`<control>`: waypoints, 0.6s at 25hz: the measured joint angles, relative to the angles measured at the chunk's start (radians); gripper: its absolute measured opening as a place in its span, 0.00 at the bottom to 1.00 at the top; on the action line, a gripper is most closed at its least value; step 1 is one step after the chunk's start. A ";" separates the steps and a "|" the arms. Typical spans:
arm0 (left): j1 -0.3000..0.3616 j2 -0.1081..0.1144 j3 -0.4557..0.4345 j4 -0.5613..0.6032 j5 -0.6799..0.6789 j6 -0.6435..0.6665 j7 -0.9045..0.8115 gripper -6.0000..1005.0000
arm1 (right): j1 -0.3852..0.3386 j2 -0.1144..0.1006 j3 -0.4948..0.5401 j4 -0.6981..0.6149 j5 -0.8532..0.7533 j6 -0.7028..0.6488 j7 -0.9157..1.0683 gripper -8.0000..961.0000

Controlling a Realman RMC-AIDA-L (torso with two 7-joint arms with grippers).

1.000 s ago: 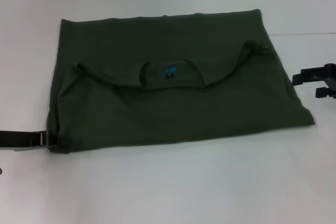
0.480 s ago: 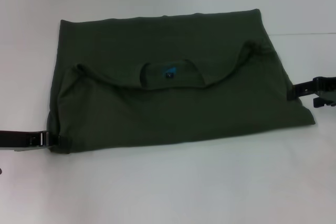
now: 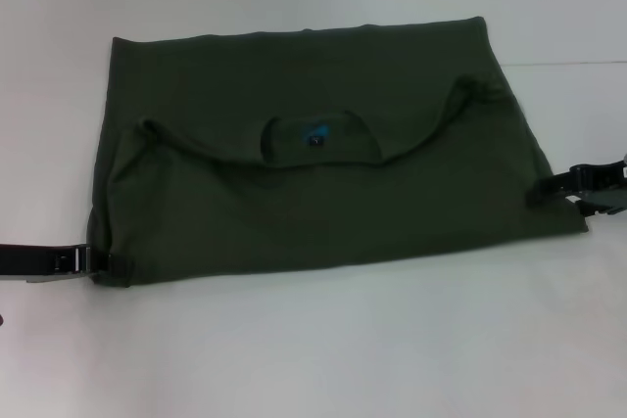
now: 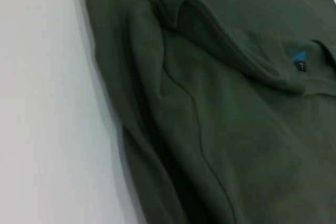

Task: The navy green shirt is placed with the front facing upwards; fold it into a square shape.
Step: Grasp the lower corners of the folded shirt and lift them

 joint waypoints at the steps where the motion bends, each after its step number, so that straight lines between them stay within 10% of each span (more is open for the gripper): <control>1: 0.000 0.000 0.000 0.000 0.000 0.000 0.000 0.06 | 0.000 0.002 -0.002 0.001 0.000 0.002 -0.001 0.95; 15: 0.000 0.000 0.000 0.000 0.001 0.001 -0.001 0.06 | -0.001 0.015 -0.007 0.000 -0.001 0.021 0.010 0.94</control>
